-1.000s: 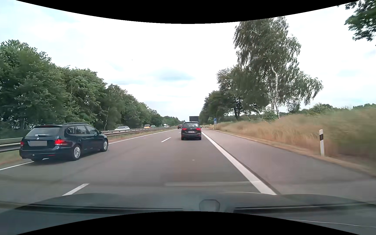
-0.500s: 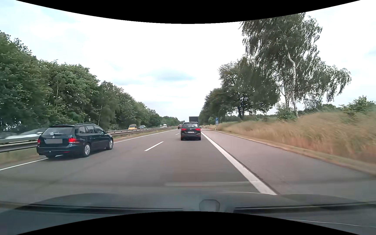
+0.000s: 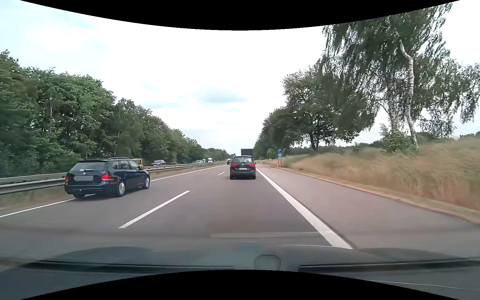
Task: Follow the waypoints while adhering to traffic rules and regulations
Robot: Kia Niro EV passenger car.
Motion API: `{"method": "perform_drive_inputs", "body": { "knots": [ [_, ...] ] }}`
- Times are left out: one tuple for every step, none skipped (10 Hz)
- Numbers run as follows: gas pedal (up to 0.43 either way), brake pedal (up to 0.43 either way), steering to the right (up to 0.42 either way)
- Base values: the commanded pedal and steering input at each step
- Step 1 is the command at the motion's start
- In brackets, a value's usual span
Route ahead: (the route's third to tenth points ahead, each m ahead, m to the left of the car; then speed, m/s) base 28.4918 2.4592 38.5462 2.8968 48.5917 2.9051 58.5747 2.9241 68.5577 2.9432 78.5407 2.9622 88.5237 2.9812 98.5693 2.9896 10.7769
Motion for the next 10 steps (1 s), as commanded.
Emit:
{"method": "perform_drive_inputs", "body": {
  "knots": [
    [0.13,0.0,-0.001],
    [0.13,0.0,-0.002],
    [0.13,0.0,-0.002],
    [0.13,0.0,-0.001],
    [0.13,0.0,-0.001],
    [0.13,0.0,-0.002],
    [0.13,0.0,-0.001],
    [0.13,0.0,-0.001],
    [0.138,0.0,-0.001],
    [0.138,0.0,0.0]
  ]
}}
